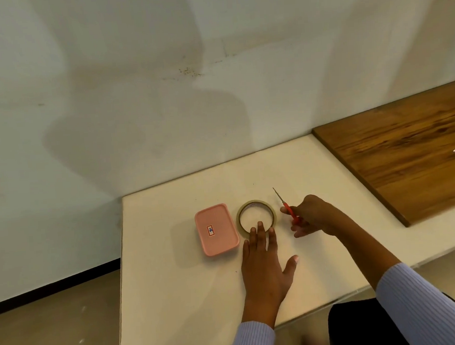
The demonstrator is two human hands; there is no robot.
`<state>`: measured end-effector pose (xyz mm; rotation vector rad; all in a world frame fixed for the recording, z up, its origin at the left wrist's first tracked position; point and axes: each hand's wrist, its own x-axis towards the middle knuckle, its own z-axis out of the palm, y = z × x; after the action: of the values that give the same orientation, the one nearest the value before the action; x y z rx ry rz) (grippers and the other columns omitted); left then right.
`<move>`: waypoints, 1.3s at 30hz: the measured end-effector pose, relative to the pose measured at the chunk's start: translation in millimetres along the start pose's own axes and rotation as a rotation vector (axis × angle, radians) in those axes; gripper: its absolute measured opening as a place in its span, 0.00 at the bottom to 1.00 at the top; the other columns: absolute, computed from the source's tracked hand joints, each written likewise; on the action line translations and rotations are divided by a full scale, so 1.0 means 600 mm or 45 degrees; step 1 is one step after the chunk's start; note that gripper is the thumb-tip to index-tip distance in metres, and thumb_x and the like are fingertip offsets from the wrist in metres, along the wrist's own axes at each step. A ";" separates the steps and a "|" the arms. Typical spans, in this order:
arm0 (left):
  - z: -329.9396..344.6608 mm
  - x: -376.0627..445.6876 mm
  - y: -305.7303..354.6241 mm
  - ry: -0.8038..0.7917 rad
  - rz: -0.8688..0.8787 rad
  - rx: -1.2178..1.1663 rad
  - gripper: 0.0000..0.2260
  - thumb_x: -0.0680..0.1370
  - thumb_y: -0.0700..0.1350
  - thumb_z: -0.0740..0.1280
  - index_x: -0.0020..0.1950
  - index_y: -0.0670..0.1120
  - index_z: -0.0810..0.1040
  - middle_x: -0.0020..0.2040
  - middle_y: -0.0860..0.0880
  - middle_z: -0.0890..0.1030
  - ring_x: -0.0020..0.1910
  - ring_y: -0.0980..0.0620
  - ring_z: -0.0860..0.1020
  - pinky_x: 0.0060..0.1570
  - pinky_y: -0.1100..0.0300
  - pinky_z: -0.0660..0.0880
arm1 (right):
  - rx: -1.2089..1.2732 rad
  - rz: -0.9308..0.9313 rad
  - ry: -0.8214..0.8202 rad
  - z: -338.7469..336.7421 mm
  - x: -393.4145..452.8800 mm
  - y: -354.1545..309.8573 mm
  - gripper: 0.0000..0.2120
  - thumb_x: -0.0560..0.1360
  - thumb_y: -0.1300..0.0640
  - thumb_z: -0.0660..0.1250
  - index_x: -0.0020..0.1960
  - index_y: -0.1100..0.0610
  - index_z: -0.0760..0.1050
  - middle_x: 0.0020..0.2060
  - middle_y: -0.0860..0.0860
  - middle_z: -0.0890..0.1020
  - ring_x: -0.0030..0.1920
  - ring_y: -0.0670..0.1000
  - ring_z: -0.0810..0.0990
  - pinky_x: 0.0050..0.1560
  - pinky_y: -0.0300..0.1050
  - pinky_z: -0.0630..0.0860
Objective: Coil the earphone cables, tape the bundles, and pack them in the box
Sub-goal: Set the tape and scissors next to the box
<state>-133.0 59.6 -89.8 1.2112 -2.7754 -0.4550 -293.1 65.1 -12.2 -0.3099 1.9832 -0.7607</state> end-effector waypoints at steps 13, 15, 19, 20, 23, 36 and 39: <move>-0.039 0.109 0.040 0.243 -0.204 -0.556 0.07 0.77 0.39 0.67 0.52 0.38 0.79 0.51 0.42 0.80 0.49 0.48 0.78 0.48 0.62 0.75 | -0.177 -0.101 -0.072 0.008 0.008 -0.009 0.16 0.75 0.56 0.68 0.51 0.71 0.76 0.38 0.60 0.79 0.34 0.53 0.80 0.34 0.45 0.80; -0.035 0.117 0.041 0.234 -0.225 -0.606 0.05 0.77 0.38 0.65 0.50 0.39 0.79 0.49 0.42 0.80 0.48 0.48 0.78 0.45 0.63 0.73 | -0.146 -0.101 -0.111 0.005 0.011 -0.009 0.16 0.75 0.57 0.68 0.51 0.71 0.76 0.37 0.60 0.79 0.33 0.53 0.79 0.34 0.45 0.81; -0.030 0.132 0.037 0.070 -0.223 -0.587 0.17 0.79 0.36 0.62 0.68 0.43 0.72 0.53 0.43 0.80 0.52 0.48 0.78 0.51 0.61 0.74 | -0.138 -0.118 -0.077 0.004 0.019 -0.011 0.18 0.76 0.55 0.67 0.53 0.71 0.76 0.37 0.59 0.79 0.33 0.53 0.79 0.31 0.44 0.80; -0.033 0.138 0.035 0.008 -0.230 -0.579 0.22 0.78 0.36 0.62 0.72 0.43 0.66 0.55 0.43 0.80 0.54 0.48 0.78 0.53 0.61 0.74 | -0.143 -0.116 -0.072 0.004 0.020 -0.011 0.18 0.76 0.55 0.67 0.53 0.71 0.75 0.37 0.59 0.79 0.33 0.53 0.79 0.31 0.43 0.80; -0.046 0.154 0.033 -0.107 -0.229 -0.502 0.26 0.77 0.37 0.65 0.74 0.43 0.62 0.58 0.43 0.80 0.56 0.48 0.78 0.54 0.61 0.72 | -0.147 -0.101 -0.072 0.005 0.022 -0.011 0.19 0.76 0.54 0.67 0.54 0.71 0.75 0.36 0.59 0.78 0.32 0.52 0.79 0.27 0.41 0.79; -0.046 0.152 0.039 -0.134 -0.346 -0.513 0.16 0.77 0.39 0.66 0.64 0.43 0.75 0.60 0.44 0.80 0.59 0.48 0.78 0.56 0.62 0.72 | -0.042 -0.212 0.067 0.010 0.028 -0.021 0.20 0.76 0.53 0.67 0.52 0.71 0.75 0.40 0.59 0.78 0.35 0.53 0.78 0.39 0.47 0.80; -0.046 0.150 0.040 -0.096 -0.356 -0.491 0.22 0.77 0.40 0.66 0.71 0.43 0.68 0.67 0.45 0.75 0.65 0.49 0.73 0.62 0.62 0.68 | -0.137 -0.270 0.251 0.003 0.037 -0.025 0.20 0.73 0.50 0.69 0.51 0.67 0.76 0.42 0.58 0.79 0.38 0.55 0.80 0.41 0.47 0.80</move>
<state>-206.6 2.9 -60.3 1.5017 -2.4158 -1.0208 -304.4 41.4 -19.0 -0.5328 2.2054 -0.8464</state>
